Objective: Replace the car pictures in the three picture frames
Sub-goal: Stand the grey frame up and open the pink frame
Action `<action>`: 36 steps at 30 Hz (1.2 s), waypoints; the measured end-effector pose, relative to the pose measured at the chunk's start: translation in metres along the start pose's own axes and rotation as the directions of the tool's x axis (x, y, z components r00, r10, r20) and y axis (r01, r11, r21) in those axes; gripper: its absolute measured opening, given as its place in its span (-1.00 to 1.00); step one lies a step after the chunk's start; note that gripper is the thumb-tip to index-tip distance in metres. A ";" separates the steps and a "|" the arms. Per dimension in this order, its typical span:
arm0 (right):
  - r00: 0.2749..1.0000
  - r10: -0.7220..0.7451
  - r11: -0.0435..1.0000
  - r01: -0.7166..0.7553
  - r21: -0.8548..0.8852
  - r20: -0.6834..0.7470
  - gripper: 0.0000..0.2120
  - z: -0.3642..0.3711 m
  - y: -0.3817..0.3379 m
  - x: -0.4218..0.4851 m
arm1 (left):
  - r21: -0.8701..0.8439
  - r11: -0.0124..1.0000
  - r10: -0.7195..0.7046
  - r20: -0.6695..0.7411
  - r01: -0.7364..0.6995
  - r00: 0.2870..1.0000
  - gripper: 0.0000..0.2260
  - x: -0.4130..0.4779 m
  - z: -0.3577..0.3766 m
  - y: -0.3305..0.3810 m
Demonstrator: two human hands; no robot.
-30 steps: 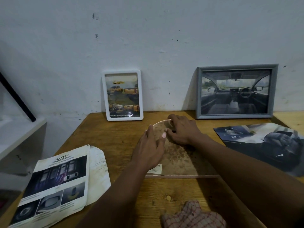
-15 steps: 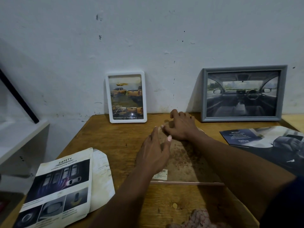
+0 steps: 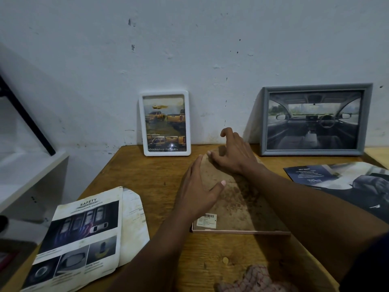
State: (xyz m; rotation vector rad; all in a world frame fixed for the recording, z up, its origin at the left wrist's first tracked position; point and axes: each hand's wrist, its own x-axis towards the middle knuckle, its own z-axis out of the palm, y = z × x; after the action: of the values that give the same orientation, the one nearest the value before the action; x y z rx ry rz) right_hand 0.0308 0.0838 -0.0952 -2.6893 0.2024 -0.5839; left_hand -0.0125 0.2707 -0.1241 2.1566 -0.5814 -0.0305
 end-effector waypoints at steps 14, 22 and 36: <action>0.997 0.063 0.998 -0.063 0.003 0.035 -0.38 0.003 0.007 -0.001 | 0.137 0.989 -0.045 -0.008 0.046 0.999 -0.09 -0.002 0.000 0.006; 0.997 0.067 0.998 -0.067 0.009 0.037 -0.35 0.011 0.010 0.000 | 0.159 0.977 -0.158 0.102 0.141 0.982 -0.08 0.004 0.002 0.002; 0.997 0.067 0.993 -0.065 0.097 -0.025 -0.39 -0.007 -0.002 0.000 | 0.210 0.969 -0.154 0.104 0.129 0.983 -0.09 0.003 -0.004 0.000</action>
State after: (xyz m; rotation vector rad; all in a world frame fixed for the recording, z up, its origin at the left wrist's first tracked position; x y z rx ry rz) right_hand 0.0284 0.0830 -0.0885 -2.5725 0.2628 -0.5958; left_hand -0.0093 0.2727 -0.1210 2.4050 -0.5155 -0.1877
